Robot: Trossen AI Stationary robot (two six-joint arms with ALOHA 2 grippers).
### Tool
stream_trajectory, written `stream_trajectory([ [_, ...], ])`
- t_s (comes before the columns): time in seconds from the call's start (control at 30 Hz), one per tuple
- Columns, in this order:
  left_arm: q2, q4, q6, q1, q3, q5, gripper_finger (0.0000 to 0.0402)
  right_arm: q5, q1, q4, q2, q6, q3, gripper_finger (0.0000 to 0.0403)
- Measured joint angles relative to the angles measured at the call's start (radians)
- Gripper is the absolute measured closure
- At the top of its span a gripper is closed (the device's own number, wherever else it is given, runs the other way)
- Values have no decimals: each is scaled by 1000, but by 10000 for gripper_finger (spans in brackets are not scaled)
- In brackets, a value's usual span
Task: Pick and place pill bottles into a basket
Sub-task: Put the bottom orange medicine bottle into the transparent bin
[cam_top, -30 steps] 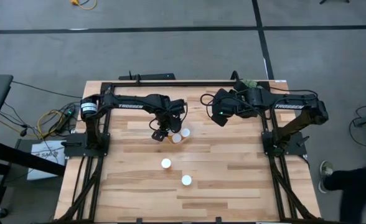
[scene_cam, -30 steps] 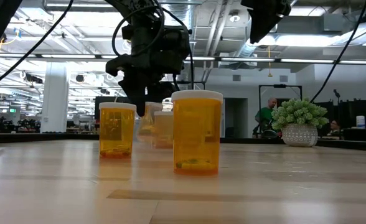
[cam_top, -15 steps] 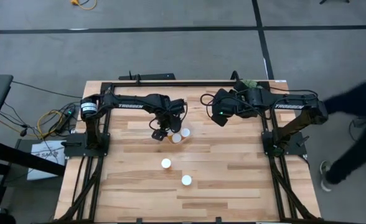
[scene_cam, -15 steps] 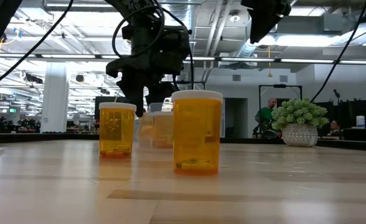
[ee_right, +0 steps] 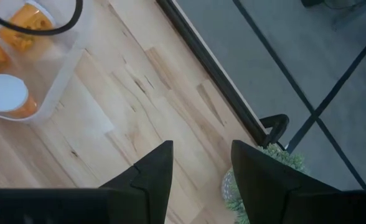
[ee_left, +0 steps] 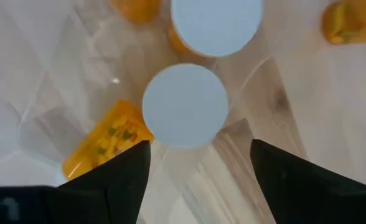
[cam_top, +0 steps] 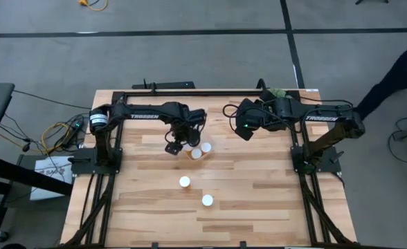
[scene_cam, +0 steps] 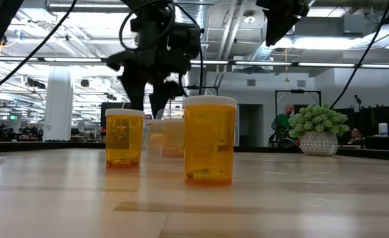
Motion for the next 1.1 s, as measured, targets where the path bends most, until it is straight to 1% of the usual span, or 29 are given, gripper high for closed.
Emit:
stream_trajectory([
  [0.23,-1,-154,-8,31,180,45,136,1,0,22,0,-18,0,248],
  [0.33,-33,-213,-34,54,250,139,136,9,14,29,0,-22,0,248],
  [0.43,-112,-207,-84,78,278,223,136,21,38,30,-9,-21,0,248],
  [0.63,-334,-98,-249,87,277,231,136,30,95,92,-49,-22,0,248],
  [0.7,-421,-25,-316,77,258,225,136,27,113,123,-62,-23,0,248],
  [0.77,-504,32,-377,61,223,196,136,20,129,148,-71,-36,0,248],
  [0.8,-545,66,-405,49,198,176,136,0,136,163,-75,-48,0,248],
  [0.87,-628,134,-461,22,135,120,136,-64,144,203,-77,-74,0,248],
  [0.93,-710,207,-521,-10,55,64,136,-149,147,243,-77,-103,0,248],
  [1.1,-901,406,-672,-96,-202,-20,136,-357,148,335,-76,-183,0,248],
])
